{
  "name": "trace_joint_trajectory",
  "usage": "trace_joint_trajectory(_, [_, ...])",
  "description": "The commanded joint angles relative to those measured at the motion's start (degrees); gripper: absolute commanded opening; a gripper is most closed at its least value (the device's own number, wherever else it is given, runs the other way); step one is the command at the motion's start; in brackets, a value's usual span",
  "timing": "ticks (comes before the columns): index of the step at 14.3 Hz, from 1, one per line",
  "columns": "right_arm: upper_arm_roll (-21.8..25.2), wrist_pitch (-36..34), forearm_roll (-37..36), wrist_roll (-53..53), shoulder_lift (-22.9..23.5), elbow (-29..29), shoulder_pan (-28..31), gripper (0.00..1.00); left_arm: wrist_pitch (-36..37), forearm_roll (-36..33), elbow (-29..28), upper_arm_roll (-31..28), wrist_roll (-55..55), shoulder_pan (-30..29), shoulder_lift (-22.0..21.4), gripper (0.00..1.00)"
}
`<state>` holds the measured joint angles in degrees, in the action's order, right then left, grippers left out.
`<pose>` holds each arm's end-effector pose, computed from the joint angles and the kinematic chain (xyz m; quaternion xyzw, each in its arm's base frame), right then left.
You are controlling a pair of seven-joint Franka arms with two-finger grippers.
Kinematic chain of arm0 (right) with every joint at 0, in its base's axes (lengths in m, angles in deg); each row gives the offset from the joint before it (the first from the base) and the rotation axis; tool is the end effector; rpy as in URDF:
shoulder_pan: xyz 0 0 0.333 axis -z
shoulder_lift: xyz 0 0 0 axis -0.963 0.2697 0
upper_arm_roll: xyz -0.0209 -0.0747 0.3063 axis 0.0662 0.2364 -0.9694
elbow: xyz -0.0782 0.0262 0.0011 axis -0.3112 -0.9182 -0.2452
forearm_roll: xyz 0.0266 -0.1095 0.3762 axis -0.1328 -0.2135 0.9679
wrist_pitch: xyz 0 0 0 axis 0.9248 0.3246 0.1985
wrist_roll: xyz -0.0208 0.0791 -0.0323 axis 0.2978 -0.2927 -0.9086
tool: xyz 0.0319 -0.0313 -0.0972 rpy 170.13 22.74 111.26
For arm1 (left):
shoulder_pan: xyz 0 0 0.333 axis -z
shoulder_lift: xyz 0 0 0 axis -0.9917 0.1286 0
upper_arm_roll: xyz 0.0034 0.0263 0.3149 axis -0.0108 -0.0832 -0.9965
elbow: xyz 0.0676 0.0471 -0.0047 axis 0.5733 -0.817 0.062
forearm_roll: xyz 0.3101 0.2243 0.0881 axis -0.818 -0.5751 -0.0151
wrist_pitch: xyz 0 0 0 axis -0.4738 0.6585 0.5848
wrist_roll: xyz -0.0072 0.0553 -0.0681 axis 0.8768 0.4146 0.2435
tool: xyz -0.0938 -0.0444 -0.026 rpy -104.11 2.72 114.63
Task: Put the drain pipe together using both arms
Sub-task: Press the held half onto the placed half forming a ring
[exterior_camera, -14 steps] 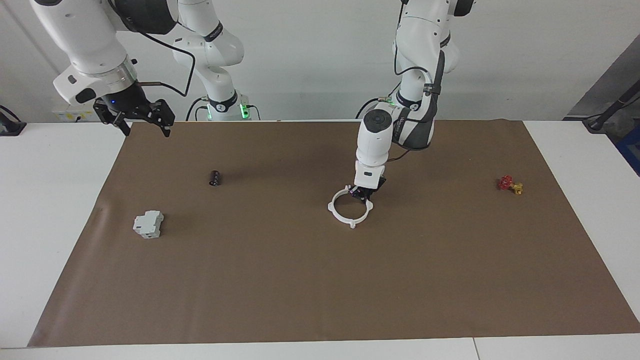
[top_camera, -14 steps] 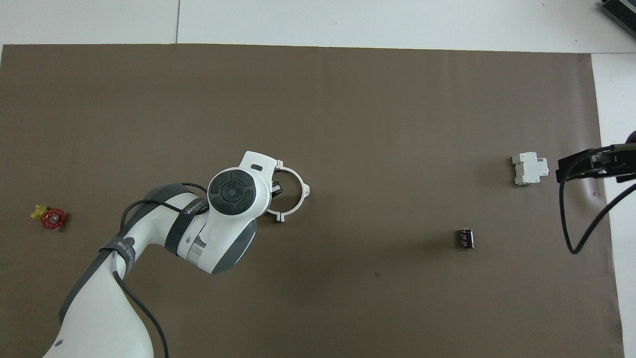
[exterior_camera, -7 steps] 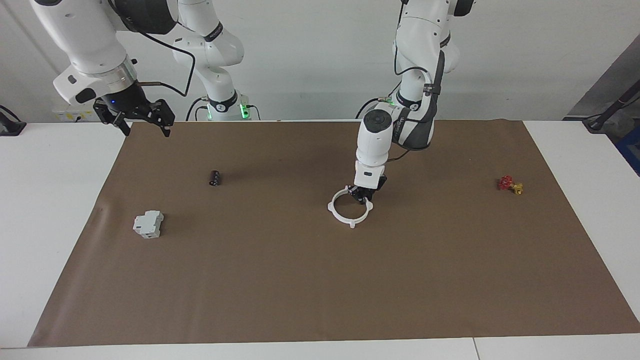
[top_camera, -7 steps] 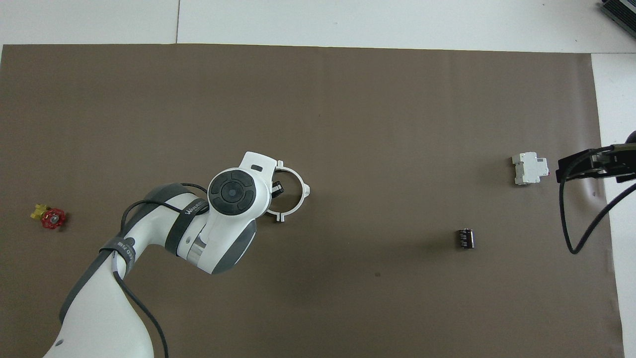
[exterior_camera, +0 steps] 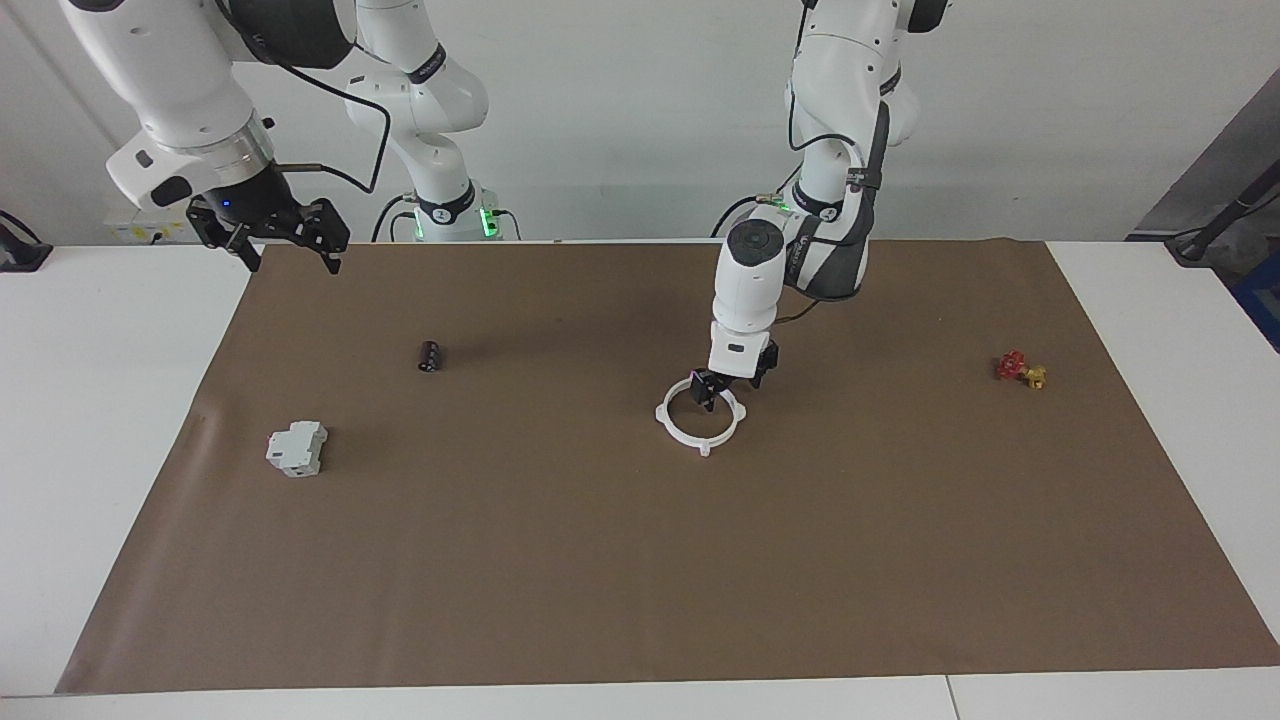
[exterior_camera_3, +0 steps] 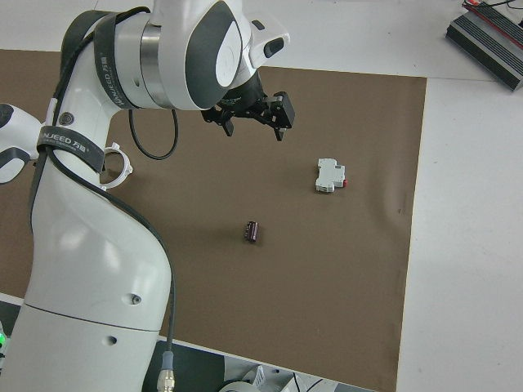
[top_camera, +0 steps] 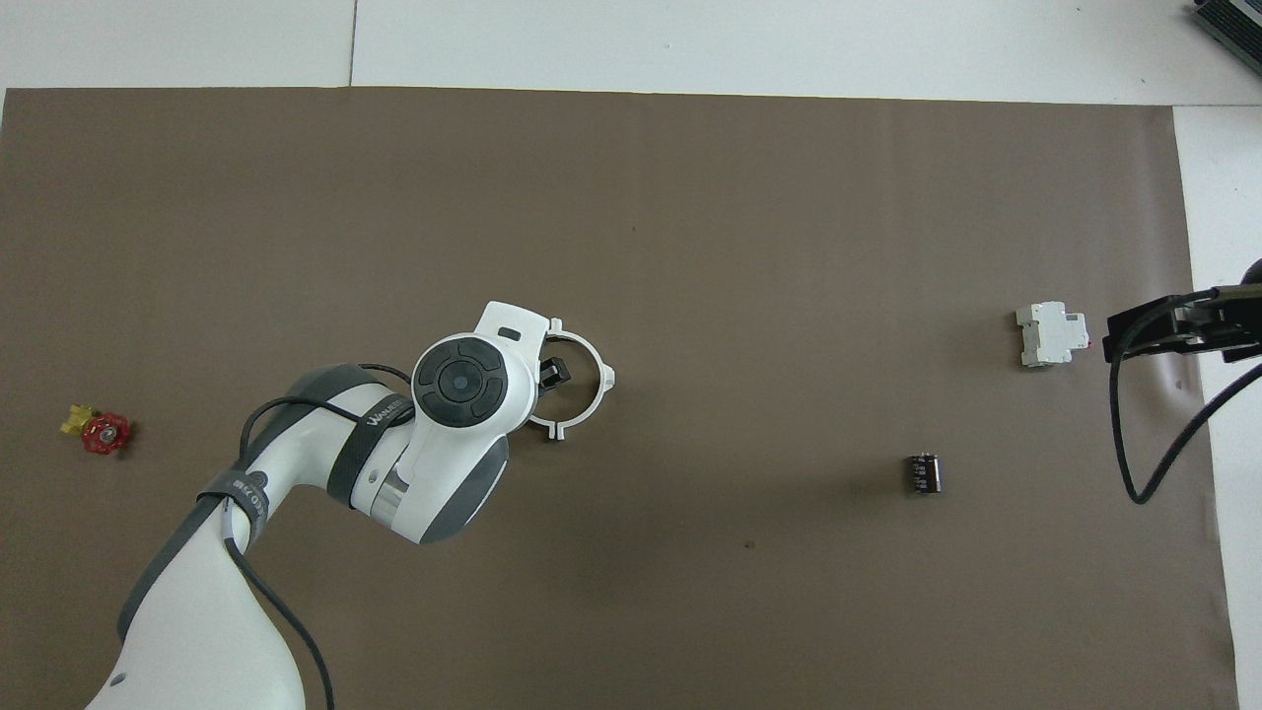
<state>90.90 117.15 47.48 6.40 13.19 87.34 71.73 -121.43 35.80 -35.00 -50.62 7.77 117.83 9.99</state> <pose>0.5407 -0.0185 0.6174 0.9988 -0.0140 -0.0376 0.0265 0.4902 -0.3094 0.2969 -0.9795 -0.1987 -0.0329 0.0064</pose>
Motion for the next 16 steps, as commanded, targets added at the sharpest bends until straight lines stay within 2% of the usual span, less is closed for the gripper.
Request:
trace_joint_trajectory(1, [-0.4,1.1,1.0,-1.7,-1.5,1.8,0.8,1.00,-1.0,-0.5,-1.8,-0.6,-1.1,0.5,-1.7,1.00])
trace_joint_trajectory(5, [-0.4,1.2,1.0,-1.7,-1.5,1.8,0.8,1.00,-0.6,-0.5,-1.3,-0.9,-1.3,0.4,-1.7,1.00])
trace_joint_trajectory(7, [-0.4,1.2,1.0,-1.7,-1.5,1.8,0.8,1.00,1.7,-0.5,-0.7,-1.2,-3.6,0.1,-3.3,1.00])
trace_joint_trajectory(9, [-0.4,1.2,1.0,-1.7,-1.4,1.8,0.8,1.00,8.0,-0.5,1.8,-1.4,-7.7,-1.6,-5.6,1.00])
trace_joint_trajectory(13, [-0.4,1.2,1.0,-1.7,-1.4,1.8,0.7,1.00,26.7,-0.5,13.3,-1.6,-20.2,-6.2,-6.9,1.00])
trace_joint_trajectory(16, [-0.4,1.2,1.0,-1.7,-1.5,1.8,0.8,1.00,36.3,-0.4,20.4,-1.8,-30.9,-11.7,-7.9,1.00])
